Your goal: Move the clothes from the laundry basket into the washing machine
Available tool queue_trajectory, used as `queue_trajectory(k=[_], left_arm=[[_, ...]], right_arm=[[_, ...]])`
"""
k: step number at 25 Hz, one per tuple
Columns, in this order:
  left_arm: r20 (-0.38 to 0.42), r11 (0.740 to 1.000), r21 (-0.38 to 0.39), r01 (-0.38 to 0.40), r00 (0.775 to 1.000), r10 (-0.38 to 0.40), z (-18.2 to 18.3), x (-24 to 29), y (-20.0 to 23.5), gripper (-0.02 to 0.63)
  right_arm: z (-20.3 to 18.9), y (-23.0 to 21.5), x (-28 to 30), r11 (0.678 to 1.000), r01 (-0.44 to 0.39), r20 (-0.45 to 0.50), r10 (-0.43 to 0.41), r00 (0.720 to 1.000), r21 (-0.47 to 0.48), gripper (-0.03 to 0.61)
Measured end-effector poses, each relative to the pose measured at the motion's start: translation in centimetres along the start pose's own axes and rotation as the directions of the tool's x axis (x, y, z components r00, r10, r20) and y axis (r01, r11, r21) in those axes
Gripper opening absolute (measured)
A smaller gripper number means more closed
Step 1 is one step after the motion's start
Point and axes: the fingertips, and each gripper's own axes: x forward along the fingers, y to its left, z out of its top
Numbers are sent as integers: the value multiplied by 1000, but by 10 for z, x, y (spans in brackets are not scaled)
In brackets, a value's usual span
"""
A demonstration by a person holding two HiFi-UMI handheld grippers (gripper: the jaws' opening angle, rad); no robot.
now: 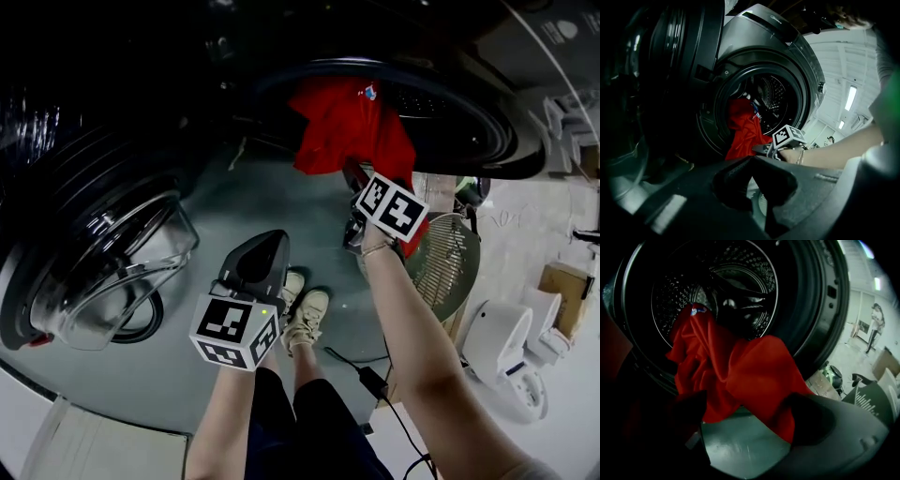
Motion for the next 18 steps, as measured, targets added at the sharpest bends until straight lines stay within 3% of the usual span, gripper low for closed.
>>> queue_trajectory(k=[2, 5, 7, 9, 11, 14, 18], left_arm=[[1, 1000, 0, 6, 1000, -6, -1, 4, -2, 109], [9, 1000, -6, 16, 1000, -16, -2, 8, -6, 109], [18, 1000, -8, 22, 1000, -21, 0, 10, -8, 108], [25, 1000, -2, 28, 999, -28, 3, 11, -10, 109], [29, 999, 1, 38, 999, -38, 5, 12, -12, 108], [37, 999, 3, 54, 998, -54, 8, 11, -16, 108], [33, 998, 11, 56, 998, -57, 13, 8, -16, 109]], right_arm=[[5, 13, 10, 999, -38, -24, 38, 999, 4, 516], [15, 28, 13, 997, -76, -14, 76, 997, 21, 307], [18, 27, 14, 998, -61, -16, 62, 998, 33, 220], [22, 29, 9, 994, -96, 17, 96, 995, 47, 73], [31, 46, -3, 972, -232, 101, 228, 968, 30, 60], [58, 86, -23, 909, -412, 210, 416, 885, -62, 58], [109, 125, -41, 868, -474, 305, 497, 813, -151, 58]])
